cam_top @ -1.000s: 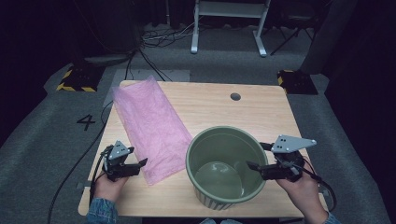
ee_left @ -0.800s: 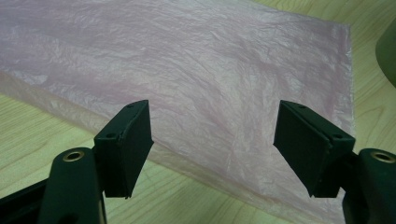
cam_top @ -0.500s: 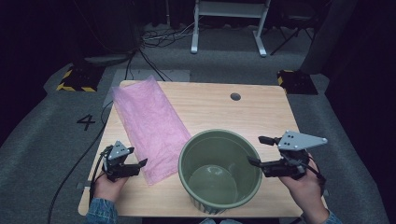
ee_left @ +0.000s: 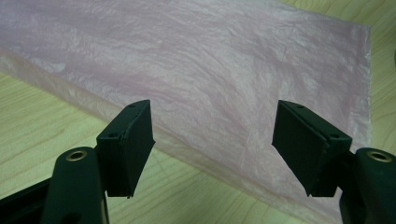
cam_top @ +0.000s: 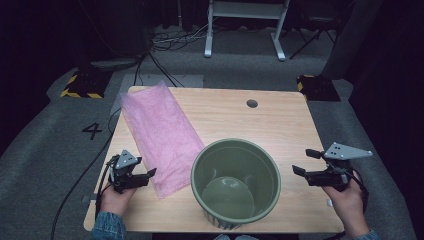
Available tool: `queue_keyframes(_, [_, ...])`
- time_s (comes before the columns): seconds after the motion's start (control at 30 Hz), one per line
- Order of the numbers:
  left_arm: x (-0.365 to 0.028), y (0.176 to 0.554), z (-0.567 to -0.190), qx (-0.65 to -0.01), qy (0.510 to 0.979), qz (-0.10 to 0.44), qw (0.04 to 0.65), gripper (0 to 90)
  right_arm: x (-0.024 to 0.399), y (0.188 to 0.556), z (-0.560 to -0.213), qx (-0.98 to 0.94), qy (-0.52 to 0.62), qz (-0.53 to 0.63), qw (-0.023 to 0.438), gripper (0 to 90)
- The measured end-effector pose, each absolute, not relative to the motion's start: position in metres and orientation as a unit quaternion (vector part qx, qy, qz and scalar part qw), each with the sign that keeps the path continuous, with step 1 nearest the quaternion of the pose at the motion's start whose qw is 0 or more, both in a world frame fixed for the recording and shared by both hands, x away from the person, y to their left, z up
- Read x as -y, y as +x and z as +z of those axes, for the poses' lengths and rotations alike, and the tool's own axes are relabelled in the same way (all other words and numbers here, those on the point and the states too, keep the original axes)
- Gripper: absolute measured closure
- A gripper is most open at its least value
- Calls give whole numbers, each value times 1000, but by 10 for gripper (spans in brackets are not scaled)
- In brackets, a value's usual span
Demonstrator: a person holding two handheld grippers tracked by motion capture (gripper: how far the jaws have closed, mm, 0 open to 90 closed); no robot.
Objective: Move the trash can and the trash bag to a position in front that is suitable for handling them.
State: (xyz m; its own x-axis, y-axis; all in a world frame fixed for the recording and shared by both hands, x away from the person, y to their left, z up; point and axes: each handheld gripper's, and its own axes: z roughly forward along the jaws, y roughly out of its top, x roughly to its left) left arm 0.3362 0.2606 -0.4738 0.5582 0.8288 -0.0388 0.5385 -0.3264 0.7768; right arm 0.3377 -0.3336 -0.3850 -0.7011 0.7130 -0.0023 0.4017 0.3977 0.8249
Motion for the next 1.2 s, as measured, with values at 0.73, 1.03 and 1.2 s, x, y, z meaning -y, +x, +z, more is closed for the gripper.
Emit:
queue_keyframes(0.73, [-279,379,-463,-502,767,193,350,283,339,347,-500,-841,384,346,162,150])
queue_keyframes(1.03, [-285,413,-461,-524,769,208,301,286,339,347,-504,-831,385,362,171,128])
queue_keyframes(1.2, [-285,434,-474,-534,765,201,299,288,338,347,-504,-830,387,362,171,129])
